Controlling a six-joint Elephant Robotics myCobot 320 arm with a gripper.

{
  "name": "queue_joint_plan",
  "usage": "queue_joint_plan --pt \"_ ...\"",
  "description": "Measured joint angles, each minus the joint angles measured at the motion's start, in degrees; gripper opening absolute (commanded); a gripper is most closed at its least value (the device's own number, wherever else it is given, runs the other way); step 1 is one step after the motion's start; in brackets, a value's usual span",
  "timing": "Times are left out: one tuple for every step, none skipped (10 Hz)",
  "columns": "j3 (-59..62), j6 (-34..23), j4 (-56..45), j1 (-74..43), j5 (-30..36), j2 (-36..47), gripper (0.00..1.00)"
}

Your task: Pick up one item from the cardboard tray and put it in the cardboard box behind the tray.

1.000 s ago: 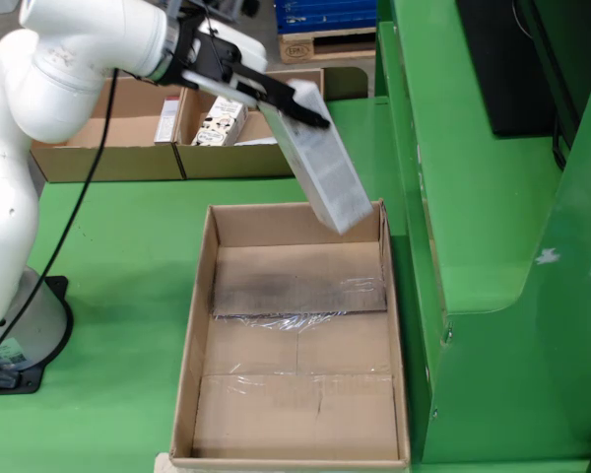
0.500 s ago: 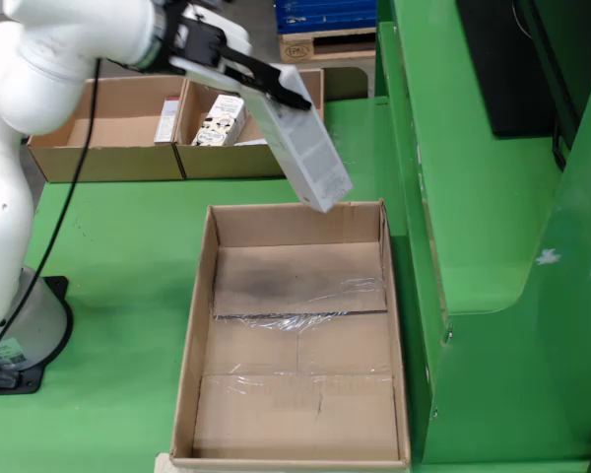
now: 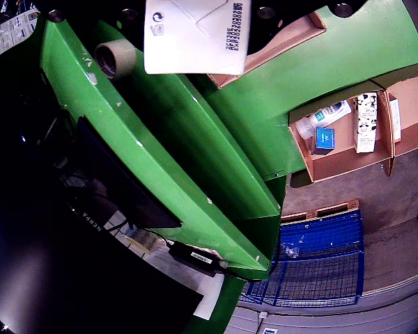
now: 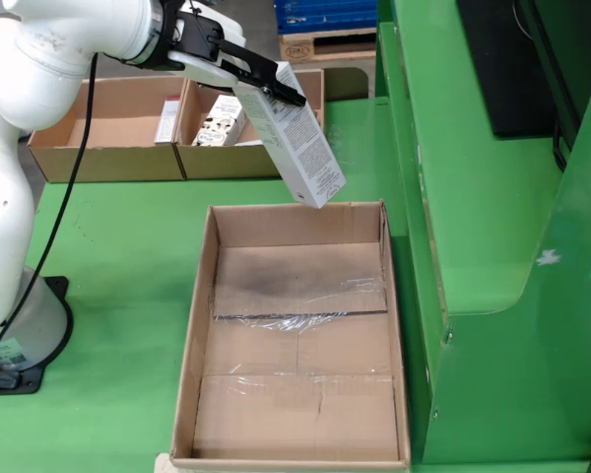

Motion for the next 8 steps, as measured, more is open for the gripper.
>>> queue_joint_plan --pt "0.0 -0.3 -0.3 0.3 0.0 0.0 0.00" --pt "0.0 -1.0 -0.8 1.2 0.1 0.3 0.00" --pt "0.0 -2.0 -2.4 3.1 0.3 1.8 0.00" --pt "0.2 -2.0 -2.6 4.0 0.8 2.1 0.00" --pt "0.0 -3.8 -3.6 4.5 -0.2 3.0 0.00" --pt "0.2 -4.0 -5.5 6.7 -0.4 4.7 0.00" --pt "0.2 -4.3 -7.6 10.2 0.3 4.9 0.00" --pt "0.1 -4.5 -8.9 12.3 0.3 4.9 0.00"
